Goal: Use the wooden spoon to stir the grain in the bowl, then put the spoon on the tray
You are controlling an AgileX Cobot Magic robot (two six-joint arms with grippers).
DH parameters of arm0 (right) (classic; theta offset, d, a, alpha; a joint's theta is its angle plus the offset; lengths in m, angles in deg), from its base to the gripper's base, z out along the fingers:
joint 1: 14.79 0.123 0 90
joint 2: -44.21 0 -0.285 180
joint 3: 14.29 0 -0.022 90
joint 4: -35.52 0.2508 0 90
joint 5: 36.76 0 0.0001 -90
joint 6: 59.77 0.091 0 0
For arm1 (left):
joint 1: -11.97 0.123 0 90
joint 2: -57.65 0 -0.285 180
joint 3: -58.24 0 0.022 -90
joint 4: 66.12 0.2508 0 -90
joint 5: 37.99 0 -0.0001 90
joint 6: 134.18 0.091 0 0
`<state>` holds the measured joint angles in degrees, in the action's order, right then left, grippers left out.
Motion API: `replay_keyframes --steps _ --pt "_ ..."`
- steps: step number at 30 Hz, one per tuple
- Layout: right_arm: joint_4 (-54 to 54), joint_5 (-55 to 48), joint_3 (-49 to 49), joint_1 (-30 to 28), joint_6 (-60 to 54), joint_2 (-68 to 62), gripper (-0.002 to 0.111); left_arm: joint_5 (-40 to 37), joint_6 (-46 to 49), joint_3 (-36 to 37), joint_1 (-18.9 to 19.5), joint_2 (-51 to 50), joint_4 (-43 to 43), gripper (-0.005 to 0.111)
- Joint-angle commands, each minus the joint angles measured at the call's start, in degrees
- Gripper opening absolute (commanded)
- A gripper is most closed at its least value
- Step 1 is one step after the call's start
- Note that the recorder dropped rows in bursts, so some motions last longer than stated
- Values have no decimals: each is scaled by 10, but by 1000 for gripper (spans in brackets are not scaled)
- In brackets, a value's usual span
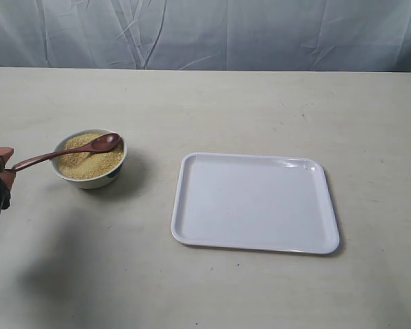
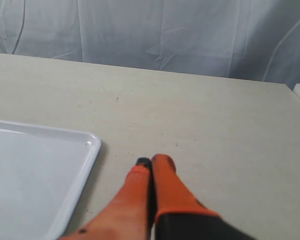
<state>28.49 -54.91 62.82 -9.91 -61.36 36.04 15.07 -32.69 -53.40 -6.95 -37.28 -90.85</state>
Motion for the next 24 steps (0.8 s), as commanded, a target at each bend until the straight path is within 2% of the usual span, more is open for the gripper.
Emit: replay_keyframes --steps 1,15,20,24 --pt "-1 7 1 -2 1 4 0 12 9 5 1 4 0 54" --pt "-1 7 1 -2 1 4 0 10 -2 -27 1 -18 12 57" --pt "-1 7 1 -2 1 4 0 23 -23 -28 1 -35 70 67" --pt "-1 7 1 -2 1 4 0 -3 -18 -28 1 -35 89 68"
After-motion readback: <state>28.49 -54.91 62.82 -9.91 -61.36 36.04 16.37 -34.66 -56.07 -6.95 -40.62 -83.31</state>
